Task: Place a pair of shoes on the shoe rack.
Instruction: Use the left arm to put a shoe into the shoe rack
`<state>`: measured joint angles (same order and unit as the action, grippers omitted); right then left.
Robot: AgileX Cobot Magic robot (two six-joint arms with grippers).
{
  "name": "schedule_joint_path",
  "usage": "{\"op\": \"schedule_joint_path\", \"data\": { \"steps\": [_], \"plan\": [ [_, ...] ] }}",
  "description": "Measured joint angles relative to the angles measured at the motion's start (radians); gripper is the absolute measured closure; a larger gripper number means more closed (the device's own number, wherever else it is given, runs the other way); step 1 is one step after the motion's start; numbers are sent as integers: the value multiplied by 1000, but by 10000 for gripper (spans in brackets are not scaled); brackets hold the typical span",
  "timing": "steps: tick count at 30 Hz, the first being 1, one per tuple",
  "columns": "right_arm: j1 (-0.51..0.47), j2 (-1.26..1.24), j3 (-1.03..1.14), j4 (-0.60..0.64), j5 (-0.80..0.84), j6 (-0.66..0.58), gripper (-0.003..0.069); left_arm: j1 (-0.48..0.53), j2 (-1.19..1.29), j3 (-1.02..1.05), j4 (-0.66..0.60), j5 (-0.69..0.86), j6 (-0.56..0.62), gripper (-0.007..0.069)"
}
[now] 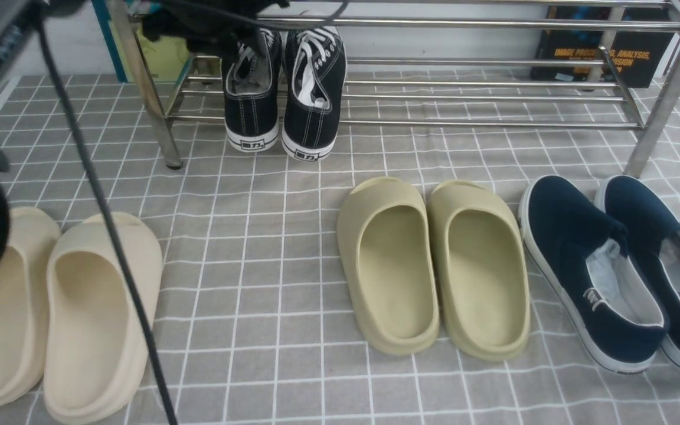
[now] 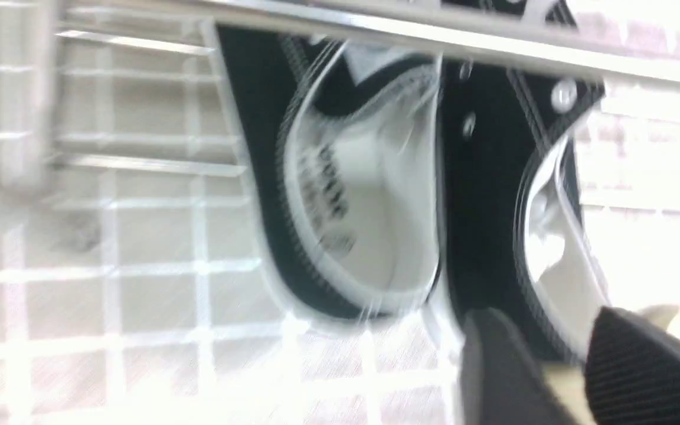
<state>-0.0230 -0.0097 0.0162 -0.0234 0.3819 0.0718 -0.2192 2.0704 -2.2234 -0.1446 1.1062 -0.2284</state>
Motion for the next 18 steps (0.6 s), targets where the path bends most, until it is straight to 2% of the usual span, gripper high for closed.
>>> {"op": "schedule_joint_path", "data": {
  "steps": [3,5,6,11,18],
  "plan": [
    [0,0,0,0,0,0,419,-22,-22,1,17,114,50,536],
    [0,0,0,0,0,0,419,-37,-22,14,13,126,71,572],
    [0,0,0,0,0,0,419,-59,-16,44,-5,132,101,631],
    [0,0,0,0,0,0,419,-112,39,161,-58,109,139,638],
    [0,0,0,0,0,0,419,-117,156,200,-52,-99,70,638]
  ]
}}
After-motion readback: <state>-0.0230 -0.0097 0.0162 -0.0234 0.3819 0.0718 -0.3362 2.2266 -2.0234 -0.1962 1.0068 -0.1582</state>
